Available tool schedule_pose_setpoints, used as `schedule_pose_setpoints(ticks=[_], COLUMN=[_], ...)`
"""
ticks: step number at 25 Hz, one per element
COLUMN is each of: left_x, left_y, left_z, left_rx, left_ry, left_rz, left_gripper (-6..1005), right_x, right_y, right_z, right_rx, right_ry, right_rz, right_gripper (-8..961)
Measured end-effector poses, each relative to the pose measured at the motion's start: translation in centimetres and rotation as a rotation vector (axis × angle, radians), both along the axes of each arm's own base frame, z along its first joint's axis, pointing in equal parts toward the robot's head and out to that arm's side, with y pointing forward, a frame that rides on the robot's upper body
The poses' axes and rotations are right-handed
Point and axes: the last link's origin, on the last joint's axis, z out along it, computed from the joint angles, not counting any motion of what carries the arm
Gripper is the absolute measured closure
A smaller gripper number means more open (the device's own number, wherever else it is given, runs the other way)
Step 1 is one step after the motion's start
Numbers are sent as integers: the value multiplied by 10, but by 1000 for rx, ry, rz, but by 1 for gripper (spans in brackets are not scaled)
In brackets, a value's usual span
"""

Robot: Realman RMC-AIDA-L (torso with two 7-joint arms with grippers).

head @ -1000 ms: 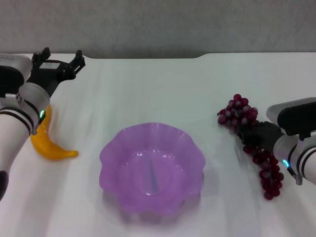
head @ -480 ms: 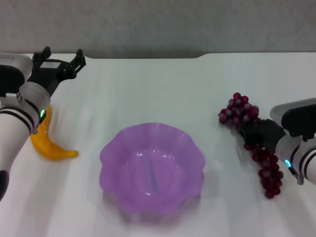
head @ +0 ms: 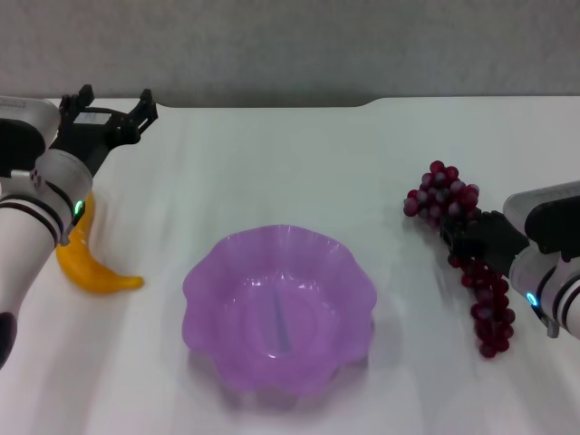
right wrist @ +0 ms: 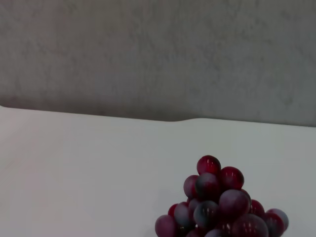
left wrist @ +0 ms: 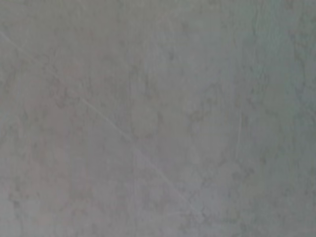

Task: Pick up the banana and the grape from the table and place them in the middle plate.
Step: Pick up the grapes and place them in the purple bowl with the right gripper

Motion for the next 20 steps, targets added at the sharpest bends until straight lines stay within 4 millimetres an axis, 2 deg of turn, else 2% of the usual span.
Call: schedule_pose_setpoints(ticks=[8, 20], left_x=[2, -6], left_y=[1, -3], left_z=[0, 0], left_rx=[-1, -1], left_ry=[-4, 5], left_rz=[-5, 13], left_gripper=[139, 142], right_x=[-4, -20], right_y=[-2, -11], right_z=[-1, 0], right_rx=[7, 66], right_ry=[8, 79], right_rz=[43, 162], right_gripper=[530, 535])
